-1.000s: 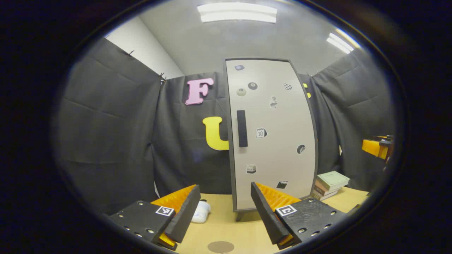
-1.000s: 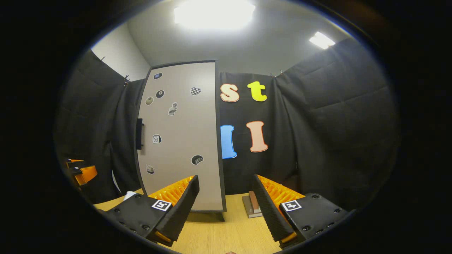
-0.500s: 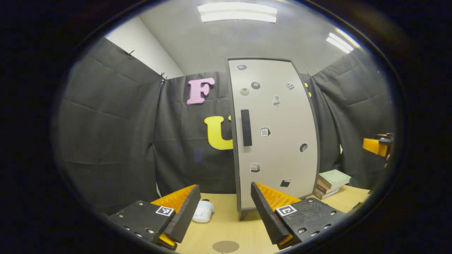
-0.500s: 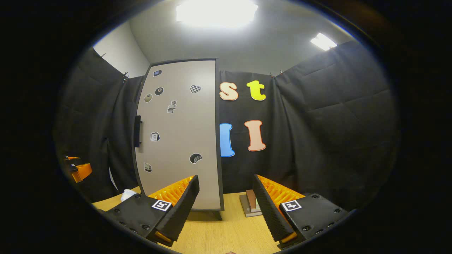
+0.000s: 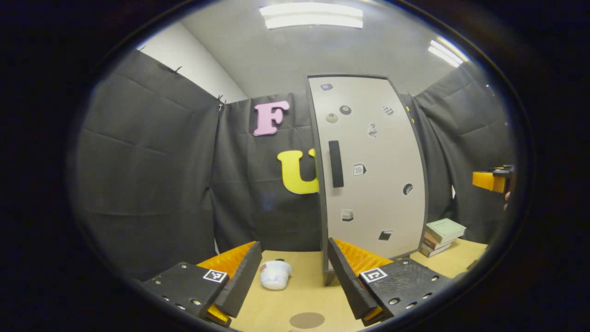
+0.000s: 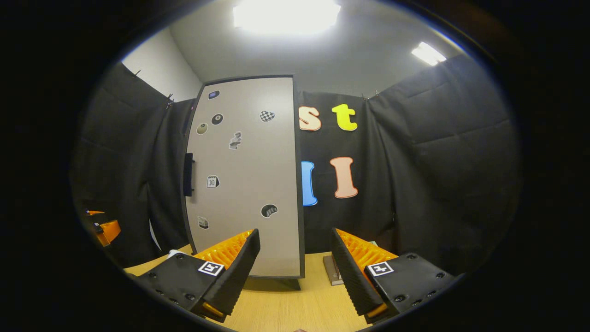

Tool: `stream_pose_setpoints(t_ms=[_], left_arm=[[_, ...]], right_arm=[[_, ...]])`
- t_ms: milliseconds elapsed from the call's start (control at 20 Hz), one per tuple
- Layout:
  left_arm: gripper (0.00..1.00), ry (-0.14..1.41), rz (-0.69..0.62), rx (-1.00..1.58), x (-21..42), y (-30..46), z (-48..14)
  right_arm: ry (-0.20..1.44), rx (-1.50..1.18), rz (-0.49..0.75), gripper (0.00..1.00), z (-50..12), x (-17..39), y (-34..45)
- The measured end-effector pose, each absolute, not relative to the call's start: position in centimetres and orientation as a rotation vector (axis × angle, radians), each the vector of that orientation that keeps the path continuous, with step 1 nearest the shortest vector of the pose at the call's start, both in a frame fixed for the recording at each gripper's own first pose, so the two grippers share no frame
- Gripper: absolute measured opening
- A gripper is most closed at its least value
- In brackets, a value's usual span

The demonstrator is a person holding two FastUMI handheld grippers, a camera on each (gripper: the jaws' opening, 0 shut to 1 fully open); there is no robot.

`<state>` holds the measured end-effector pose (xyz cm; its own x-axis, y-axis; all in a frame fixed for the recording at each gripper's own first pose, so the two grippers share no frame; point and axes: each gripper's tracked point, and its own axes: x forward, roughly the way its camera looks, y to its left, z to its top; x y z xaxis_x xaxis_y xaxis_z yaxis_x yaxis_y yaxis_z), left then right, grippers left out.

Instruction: Open the cabinet door with the right hand, grasp the bottle in the cabinet with the left hand and place it on the coaster, then close the cabinet door with the right hand.

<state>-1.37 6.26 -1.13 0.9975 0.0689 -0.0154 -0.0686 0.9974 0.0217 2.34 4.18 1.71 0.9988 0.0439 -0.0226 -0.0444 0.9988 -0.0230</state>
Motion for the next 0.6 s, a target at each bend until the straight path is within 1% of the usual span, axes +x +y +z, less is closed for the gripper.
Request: stream_pose_setpoints(t_ms=[250,500,600], left_arm=[[0.89,0.039,0.144,0.027,-2.8,9.8,-2.0],[0.87,0.050,0.226,0.046,-4.7,13.8,-2.4],[0.88,0.052,0.258,0.055,-5.6,15.4,-2.5]], right_arm=[[0.006,-0.013,0.111,0.97,3.8,4.8,7.9],[0.009,0.001,0.152,0.96,5.5,7.4,11.1],[0.006,0.004,0.168,0.97,6.1,8.5,12.6]])
